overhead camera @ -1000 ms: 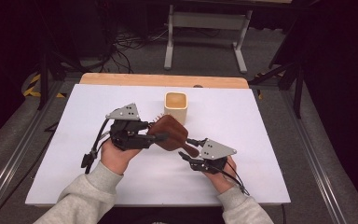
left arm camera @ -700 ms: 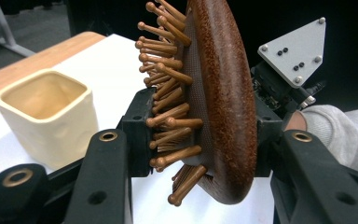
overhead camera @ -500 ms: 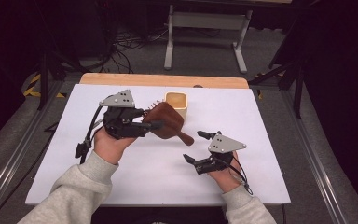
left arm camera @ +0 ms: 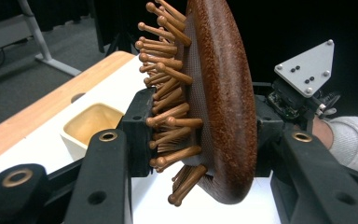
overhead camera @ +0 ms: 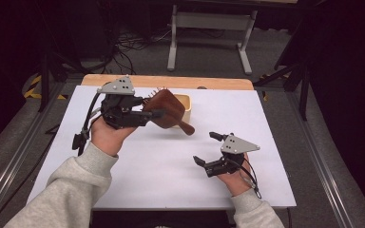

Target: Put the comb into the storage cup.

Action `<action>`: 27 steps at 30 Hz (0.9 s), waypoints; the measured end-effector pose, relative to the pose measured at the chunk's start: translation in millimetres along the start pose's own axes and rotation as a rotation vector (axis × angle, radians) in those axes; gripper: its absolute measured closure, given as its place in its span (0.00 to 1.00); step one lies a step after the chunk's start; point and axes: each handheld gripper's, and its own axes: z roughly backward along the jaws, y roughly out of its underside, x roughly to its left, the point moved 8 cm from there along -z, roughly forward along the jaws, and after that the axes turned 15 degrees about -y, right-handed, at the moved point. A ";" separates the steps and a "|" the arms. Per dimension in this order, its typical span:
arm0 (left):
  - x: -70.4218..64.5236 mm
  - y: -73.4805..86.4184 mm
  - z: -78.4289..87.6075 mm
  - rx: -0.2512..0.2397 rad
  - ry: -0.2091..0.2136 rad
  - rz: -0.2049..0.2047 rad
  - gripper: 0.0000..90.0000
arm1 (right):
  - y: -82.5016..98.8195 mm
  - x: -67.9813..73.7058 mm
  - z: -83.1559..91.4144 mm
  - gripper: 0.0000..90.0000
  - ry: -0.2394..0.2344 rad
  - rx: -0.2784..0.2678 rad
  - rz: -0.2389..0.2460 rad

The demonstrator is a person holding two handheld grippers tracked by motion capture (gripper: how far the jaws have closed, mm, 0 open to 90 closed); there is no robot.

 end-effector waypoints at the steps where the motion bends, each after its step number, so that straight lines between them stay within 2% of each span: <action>1: 0.6 -1.7 0.6 0.000 -0.004 0.004 0.62 | -0.4 -0.7 1.8 0.01 0.002 -0.009 -0.006; 10: 9.0 -12.5 3.9 -0.010 -0.037 -0.013 0.62 | -1.0 -2.8 5.7 0.01 0.005 -0.023 -0.015; 27: 27.8 -31.9 0.7 -0.032 -0.097 -0.004 0.61 | 0.1 -3.3 4.2 0.01 -0.002 -0.020 -0.017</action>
